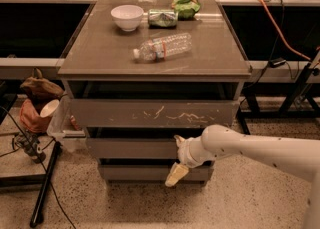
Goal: Open middle drawer
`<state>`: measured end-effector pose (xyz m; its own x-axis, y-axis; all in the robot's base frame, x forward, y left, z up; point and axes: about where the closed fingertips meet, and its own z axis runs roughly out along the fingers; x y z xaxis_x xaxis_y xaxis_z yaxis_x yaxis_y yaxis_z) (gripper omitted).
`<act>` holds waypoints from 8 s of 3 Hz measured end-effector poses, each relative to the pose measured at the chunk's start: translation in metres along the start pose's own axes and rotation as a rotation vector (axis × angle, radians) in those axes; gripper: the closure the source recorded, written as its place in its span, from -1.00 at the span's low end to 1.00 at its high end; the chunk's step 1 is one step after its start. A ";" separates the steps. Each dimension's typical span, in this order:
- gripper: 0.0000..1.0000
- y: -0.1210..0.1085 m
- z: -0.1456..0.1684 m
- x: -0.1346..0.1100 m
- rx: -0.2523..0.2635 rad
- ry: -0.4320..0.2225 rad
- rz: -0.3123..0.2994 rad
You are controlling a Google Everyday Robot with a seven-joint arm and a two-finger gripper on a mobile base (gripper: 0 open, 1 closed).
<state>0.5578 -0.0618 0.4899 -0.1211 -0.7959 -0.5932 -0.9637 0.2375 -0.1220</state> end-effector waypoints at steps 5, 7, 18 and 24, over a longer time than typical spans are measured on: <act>-1.00 -0.045 0.083 0.011 0.101 -0.014 -0.070; -1.00 -0.042 0.099 0.011 0.049 -0.029 -0.072; -1.00 0.092 0.049 -0.004 -0.355 0.028 -0.028; -1.00 0.187 0.011 0.005 -0.491 0.004 0.107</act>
Offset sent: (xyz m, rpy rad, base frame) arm 0.0612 0.0233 -0.0605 -0.0142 -0.1710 -0.0353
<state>0.3794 -0.0153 0.4556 -0.2252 -0.7836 -0.5790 -0.9439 0.0281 0.3290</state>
